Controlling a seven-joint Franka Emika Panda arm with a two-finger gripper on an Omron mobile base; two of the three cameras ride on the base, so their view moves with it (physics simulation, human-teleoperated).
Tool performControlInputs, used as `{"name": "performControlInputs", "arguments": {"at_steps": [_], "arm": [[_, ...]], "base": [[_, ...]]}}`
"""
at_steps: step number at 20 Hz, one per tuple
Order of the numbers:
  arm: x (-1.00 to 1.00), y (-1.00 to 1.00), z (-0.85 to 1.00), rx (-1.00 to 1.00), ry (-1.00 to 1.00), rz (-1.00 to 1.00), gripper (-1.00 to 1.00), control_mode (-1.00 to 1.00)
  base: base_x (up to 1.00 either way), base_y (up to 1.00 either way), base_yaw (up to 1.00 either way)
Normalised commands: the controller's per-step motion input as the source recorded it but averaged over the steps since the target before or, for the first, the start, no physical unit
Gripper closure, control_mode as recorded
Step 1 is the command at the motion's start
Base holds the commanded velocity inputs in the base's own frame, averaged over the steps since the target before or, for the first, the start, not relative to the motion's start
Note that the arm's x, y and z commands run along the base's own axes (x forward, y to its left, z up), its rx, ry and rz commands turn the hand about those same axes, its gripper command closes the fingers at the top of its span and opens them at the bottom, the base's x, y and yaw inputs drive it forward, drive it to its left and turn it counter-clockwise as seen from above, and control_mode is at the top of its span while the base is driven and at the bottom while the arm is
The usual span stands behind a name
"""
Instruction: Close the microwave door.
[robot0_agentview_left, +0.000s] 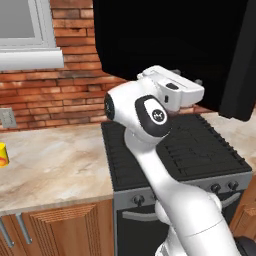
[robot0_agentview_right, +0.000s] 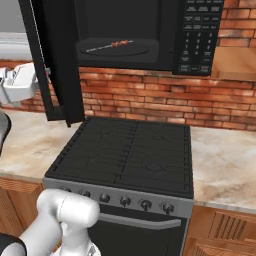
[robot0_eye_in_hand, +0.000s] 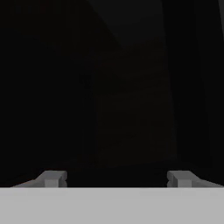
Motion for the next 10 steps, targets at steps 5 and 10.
{"name": "performControlInputs", "arguments": {"at_steps": [5, 10], "arm": [[0.73, -0.45, 0.00, 0.01, 0.01, 0.22, -1.00, -1.00], [0.55, -0.53, 0.00, 0.06, 0.00, 0.30, -1.00, -1.00]], "base": [[0.00, 0.00, 0.00], [0.00, 0.00, 0.00]]}}
